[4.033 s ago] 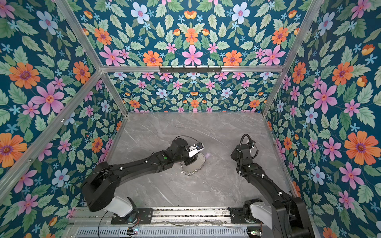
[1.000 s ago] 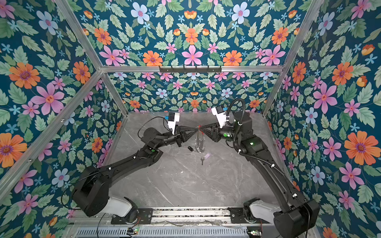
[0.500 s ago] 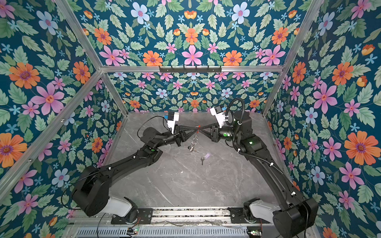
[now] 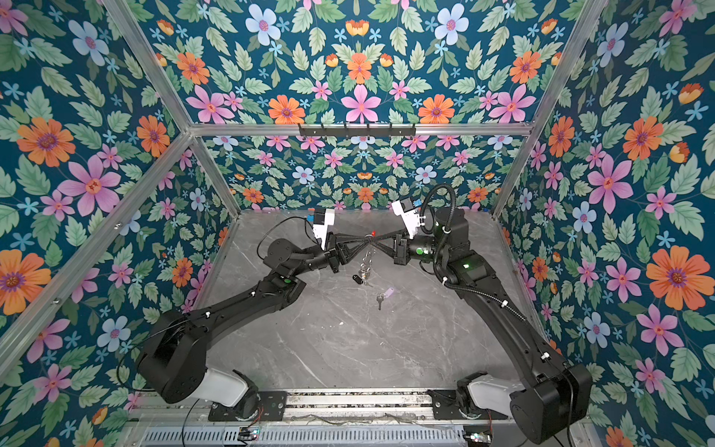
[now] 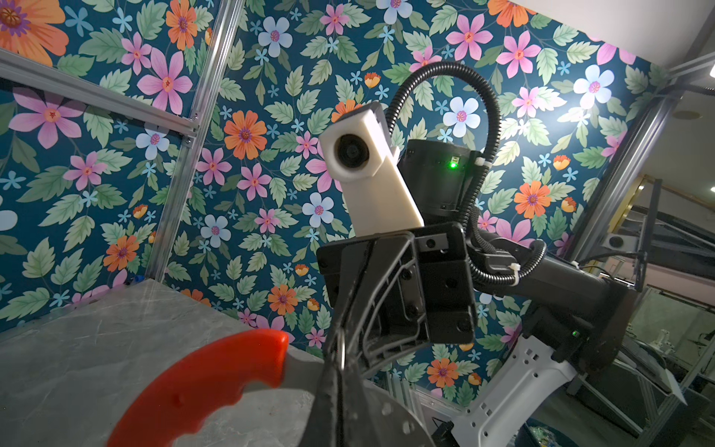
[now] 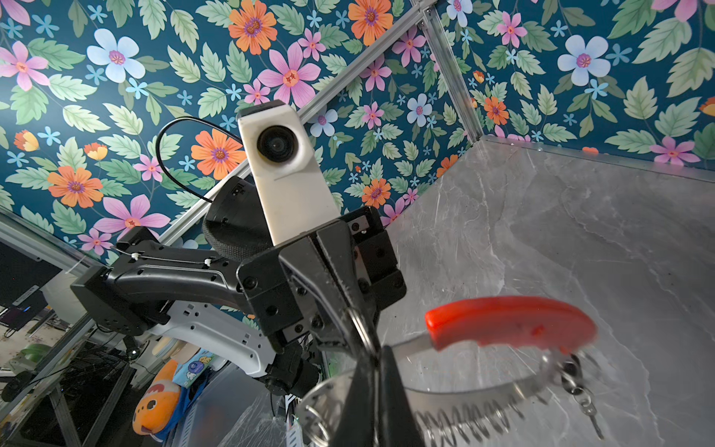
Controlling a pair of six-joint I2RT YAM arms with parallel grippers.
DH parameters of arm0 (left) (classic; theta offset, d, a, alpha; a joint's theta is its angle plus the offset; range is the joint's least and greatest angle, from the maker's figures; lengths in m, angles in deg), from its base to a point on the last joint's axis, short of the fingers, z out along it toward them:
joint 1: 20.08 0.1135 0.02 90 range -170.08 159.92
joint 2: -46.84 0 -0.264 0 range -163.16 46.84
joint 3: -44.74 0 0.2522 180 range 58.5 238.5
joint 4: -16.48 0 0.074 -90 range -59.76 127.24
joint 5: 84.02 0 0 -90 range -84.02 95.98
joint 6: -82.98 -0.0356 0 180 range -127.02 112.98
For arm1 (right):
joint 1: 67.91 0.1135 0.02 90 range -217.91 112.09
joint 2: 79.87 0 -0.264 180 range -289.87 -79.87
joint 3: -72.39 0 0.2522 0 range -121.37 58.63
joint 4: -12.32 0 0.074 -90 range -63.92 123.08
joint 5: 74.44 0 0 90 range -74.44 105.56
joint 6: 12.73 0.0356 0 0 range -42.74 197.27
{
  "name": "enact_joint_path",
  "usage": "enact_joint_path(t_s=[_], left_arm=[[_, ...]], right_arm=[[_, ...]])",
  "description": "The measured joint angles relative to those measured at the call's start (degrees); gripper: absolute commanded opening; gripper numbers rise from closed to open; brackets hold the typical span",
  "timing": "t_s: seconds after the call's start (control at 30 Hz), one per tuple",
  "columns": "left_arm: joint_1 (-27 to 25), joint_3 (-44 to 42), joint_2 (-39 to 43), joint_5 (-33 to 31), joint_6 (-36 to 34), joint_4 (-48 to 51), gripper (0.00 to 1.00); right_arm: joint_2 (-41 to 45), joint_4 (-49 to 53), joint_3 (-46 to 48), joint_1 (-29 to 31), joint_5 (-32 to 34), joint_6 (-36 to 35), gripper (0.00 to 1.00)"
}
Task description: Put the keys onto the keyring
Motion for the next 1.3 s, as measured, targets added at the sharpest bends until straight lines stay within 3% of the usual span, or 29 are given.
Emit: enact_joint_path(t_s=[0.1, 0.2, 0.3, 0.47, 0.63, 0.8, 0.93, 1.3], left_arm=[[0.0, 0.2, -0.3, 0.0, 0.1, 0.0, 0.0], [0.0, 0.3, -0.3, -0.1, 0.2, 0.4, 0.25], [0.5, -0.5, 0.5, -1.7, 0.2, 1.1, 0.35], [3.3, -7.0, 6.2, -9.6, -1.6, 2.1, 0.31], [3.8, -9.1, 9.1, -14.9, -4.5, 3.5, 0.35], [4.0, -6.9, 8.6, -14.8, -5.4, 4.2, 0.38], [4.0, -4.9, 7.1, -13.6, -5.1, 2.3, 0.34], [4.0, -1.7, 0.3, -8.5, 3.8, -8.6, 0.35]], right_arm=[[0.5, -0.9, 0.9, 0.0, 0.6, 0.0, 0.0], [1.6, -3.0, 2.9, 0.2, 2.0, 0.2, 0.0], [3.0, -8.7, 7.3, 0.5, 3.7, 1.8, 0.0], [3.1, -18.3, 11.4, 0.3, 7.3, 5.2, 0.0], [1.0, -29.4, 12.2, 0.4, 7.5, 10.6, 0.0], [-1.4, -37.0, 12.0, 0.6, 6.3, 15.7, 0.0], [-2.0, -39.7, 11.6, 1.2, 5.7, 18.0, 0.0], [-1.9, -39.3, 10.8, 1.9, 4.1, 18.9, 0.0]])
